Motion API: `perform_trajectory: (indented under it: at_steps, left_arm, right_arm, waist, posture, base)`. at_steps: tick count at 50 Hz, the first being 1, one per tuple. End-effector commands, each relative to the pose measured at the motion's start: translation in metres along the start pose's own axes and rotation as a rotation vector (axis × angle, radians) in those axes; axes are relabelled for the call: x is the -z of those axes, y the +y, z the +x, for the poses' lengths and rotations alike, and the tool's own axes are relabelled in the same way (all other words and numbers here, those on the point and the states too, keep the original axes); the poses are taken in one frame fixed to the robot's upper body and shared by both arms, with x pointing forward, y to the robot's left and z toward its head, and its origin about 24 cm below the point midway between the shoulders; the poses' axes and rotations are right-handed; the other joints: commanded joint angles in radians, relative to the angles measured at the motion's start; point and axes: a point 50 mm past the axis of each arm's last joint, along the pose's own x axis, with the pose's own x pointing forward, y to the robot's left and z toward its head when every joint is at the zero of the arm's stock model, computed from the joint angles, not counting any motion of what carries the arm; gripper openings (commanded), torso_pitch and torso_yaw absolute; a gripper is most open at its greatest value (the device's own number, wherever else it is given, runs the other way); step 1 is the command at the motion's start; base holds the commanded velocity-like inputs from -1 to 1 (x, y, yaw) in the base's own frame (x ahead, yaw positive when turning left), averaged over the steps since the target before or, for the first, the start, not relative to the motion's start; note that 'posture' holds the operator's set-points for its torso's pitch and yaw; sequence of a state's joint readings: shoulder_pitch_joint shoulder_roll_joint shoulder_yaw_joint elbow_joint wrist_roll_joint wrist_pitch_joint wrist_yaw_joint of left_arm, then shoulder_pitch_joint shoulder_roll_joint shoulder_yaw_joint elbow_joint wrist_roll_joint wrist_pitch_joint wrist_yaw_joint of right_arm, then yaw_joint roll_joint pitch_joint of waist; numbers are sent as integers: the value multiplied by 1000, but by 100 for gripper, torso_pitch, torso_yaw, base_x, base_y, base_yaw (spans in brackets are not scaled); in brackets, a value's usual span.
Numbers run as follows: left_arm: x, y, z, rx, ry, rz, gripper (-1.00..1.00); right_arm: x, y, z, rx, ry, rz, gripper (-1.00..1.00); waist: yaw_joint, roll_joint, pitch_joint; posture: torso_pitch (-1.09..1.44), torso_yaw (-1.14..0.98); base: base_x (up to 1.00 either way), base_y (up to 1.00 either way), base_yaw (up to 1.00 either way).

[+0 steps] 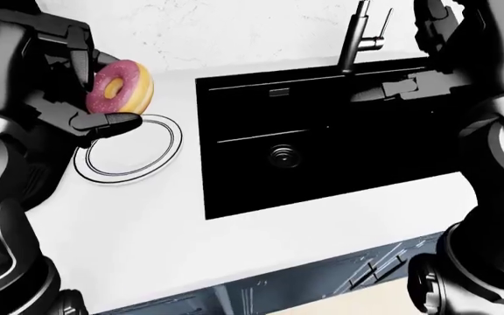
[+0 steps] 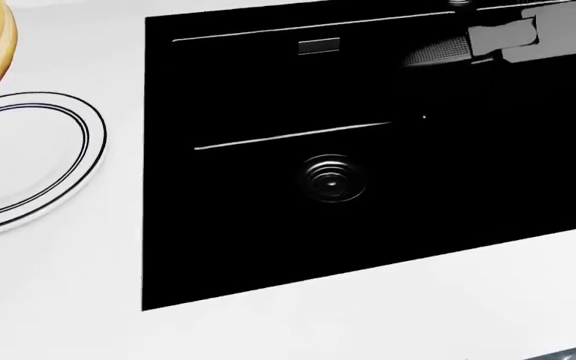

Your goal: Place the pastries on the plates.

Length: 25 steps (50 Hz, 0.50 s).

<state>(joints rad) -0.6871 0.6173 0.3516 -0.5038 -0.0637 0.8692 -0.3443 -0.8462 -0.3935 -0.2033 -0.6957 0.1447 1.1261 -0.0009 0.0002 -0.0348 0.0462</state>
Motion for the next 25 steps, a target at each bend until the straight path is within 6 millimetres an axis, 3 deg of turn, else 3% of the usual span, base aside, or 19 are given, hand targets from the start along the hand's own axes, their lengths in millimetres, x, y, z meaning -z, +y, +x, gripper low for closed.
perform_trajectory:
  at_steps: [1, 2, 3, 5, 7, 11, 13, 14, 15, 16, 19, 20, 22, 23, 25]
  left_arm:
    - [-17, 2, -2, -11, -92, 30, -100]
    - [-17, 2, -2, -11, -92, 29, -100]
    - [-17, 2, -2, -9, -92, 29, -100]
    - [-17, 2, -2, -9, -92, 29, -100]
    - [-16, 1, -3, -9, -91, 30, -100]
    - [-17, 1, -2, -10, -92, 31, -100]
    - [-17, 0, -2, -8, -91, 31, -100]
    - [-17, -1, -2, -8, -91, 31, -100]
    - [-17, -1, -2, -6, -90, 32, -100]
    - [-17, -1, -2, -6, -90, 32, -100]
    - [-17, -1, -1, -5, -92, 31, -100]
    - [-17, -2, -1, -3, -90, 32, -100]
    - [-17, -2, -1, -2, -90, 32, -100]
    - [-17, -1, -1, -4, -91, 32, -100]
    - [-17, -1, -1, -2, -91, 33, -100]
  right_arm:
    - [-10, -8, -2, 51, -57, -8, 100]
    - [-9, -8, -2, 51, -56, -9, 100]
    - [-9, -8, -2, 51, -55, -9, 100]
    - [-8, -8, -3, 51, -58, -11, 100]
    - [-8, -8, -4, 50, -61, -12, 100]
    - [-7, -8, -6, 45, -59, -11, 100]
    - [-6, -8, -7, 47, -64, -8, 100]
    - [-6, -8, -7, 47, -62, 6, 100]
    - [-6, -8, -7, 47, -61, -2, 100]
    - [-6, -8, -7, 46, -59, 5, 100]
    - [-5, -8, -8, 44, -58, -21, 100]
    - [-5, -8, -8, 44, -57, -14, 100]
    - [-5, -9, -8, 48, -59, -3, 100]
    - [-5, -9, -8, 49, -59, -5, 100]
    - [-5, -9, -8, 47, -62, 2, 100]
  waist:
    - [-5, -3, -29]
    - [-5, -36, -35]
    - [-9, 9, -31]
    - [-7, -11, -49]
    - [-3, -4, -53]
    - [-4, 44, -27]
    - [-16, 105, 1]
    - [-22, 146, -13]
    - [-9, 106, 6]
    - [-10, 97, 9]
    - [-3, 49, -3]
    - [9, 35, -22]
    - [10, 1, -25]
    - [8, 15, -11]
    - [11, 21, -8]
  posture:
    - [0, 0]
    - [0, 0]
    - [0, 0]
    - [0, 0]
    - [0, 0]
    - [0, 0]
    - [0, 0]
    - [0, 0]
    - [0, 0]
    - [0, 0]
    - [0, 0]
    - [0, 0]
    - [0, 0]
    - [0, 0]
    - [0, 0]
  base:
    - [-24, 34, 0]
    - [-23, 34, 0]
    - [-24, 34, 0]
    - [-25, 34, 0]
    - [-24, 31, 0]
    - [-12, 23, 0]
    - [0, 6, 0]
    - [0, 0, 0]
    - [0, 0, 0]
    - [0, 0, 0]
    - [0, 0, 0]
    - [0, 0, 24]
    - [0, 0, 24]
    - [0, 0, 24]
    - [0, 0, 29]
